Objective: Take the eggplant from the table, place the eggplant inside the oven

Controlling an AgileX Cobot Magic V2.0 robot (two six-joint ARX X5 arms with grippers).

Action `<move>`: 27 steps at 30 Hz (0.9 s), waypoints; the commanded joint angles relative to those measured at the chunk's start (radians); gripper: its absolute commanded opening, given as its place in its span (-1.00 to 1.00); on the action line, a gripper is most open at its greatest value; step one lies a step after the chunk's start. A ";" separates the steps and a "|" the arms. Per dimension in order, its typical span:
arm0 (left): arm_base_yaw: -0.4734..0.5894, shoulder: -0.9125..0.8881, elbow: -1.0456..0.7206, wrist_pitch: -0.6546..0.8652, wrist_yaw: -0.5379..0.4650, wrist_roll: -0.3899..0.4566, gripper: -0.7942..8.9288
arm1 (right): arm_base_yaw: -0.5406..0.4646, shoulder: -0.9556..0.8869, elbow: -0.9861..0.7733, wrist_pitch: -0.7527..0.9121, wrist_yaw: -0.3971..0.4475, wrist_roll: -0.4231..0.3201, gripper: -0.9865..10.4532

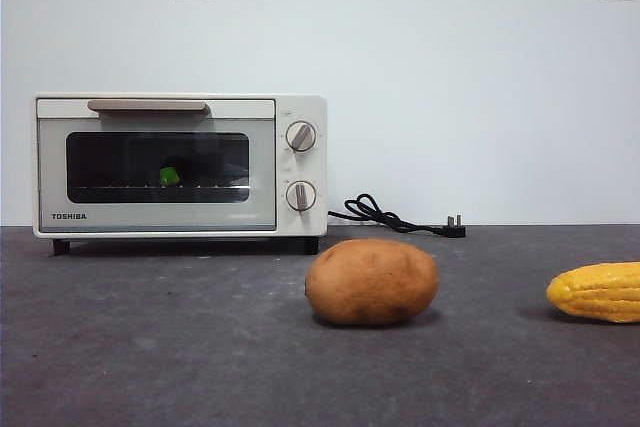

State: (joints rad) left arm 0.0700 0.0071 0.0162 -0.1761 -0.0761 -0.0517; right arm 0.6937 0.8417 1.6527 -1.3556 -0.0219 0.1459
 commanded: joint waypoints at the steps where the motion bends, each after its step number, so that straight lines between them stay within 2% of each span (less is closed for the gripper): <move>1: 0.001 -0.003 -0.009 0.011 -0.002 -0.016 -0.84 | 0.001 0.000 -0.009 -0.023 0.005 0.000 -0.83; 8: 0.001 0.002 -0.009 0.012 0.075 -0.028 -0.84 | 0.001 0.000 -0.009 -0.023 0.005 0.000 -0.83; 27: 0.001 0.009 -0.009 0.011 0.077 -0.028 -0.84 | 0.001 0.000 -0.009 -0.023 0.005 0.000 -0.83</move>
State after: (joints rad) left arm 0.0700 0.0158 0.0162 -0.1715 -0.0044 -0.0723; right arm 0.6937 0.8421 1.6527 -1.3556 -0.0219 0.1459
